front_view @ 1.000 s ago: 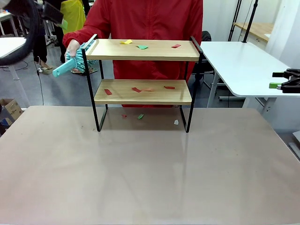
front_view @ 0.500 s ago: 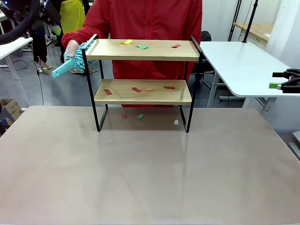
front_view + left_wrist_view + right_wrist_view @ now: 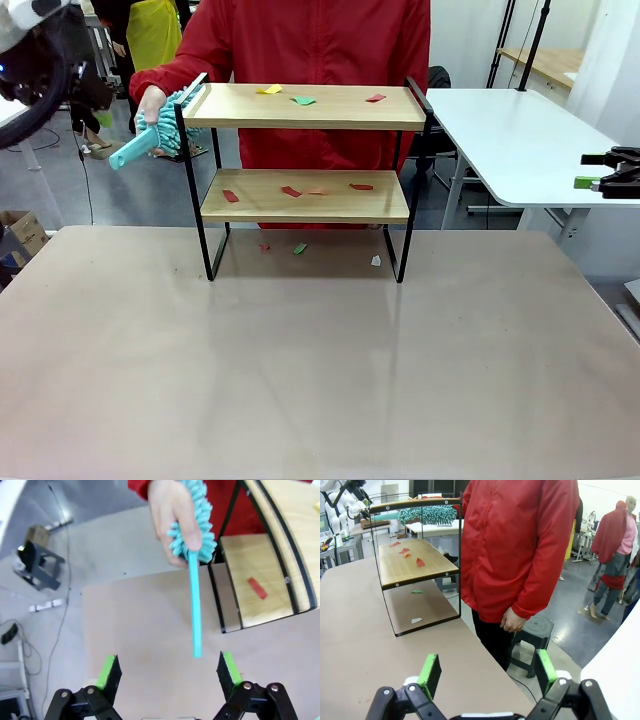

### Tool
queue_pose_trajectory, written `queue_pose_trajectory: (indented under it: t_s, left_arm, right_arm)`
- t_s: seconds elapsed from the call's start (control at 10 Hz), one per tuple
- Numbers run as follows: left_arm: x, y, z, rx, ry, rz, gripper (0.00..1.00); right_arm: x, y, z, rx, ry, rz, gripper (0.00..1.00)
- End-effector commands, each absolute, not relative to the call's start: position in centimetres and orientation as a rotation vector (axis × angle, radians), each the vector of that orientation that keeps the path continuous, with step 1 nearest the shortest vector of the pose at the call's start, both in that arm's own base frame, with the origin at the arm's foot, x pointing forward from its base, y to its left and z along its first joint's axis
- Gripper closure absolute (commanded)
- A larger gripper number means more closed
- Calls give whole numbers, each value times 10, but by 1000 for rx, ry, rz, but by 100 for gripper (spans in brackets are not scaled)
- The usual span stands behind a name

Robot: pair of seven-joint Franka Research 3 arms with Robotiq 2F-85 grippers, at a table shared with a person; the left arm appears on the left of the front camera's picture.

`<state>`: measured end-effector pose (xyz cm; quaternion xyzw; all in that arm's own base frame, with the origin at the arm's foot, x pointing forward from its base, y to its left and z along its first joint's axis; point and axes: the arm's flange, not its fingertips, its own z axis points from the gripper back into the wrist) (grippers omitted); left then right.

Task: Clean the shelf.
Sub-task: Pick up the Duster handed by the human.

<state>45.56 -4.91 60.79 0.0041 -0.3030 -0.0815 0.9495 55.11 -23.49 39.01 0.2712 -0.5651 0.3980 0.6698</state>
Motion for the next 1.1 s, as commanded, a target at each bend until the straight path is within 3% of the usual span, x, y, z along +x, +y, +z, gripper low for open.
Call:
queue_pose_trajectory:
  t_s: [0.0,1.0]
  left_arm:
    - [458,-45,595,-53,-621,-204,0]
    - [502,-79,550,-33,-628,-202,0]
  right_arm:
    - [549,-232,392,612,-1272,902,0]
    - [549,-232,392,612,-1272,902,0]
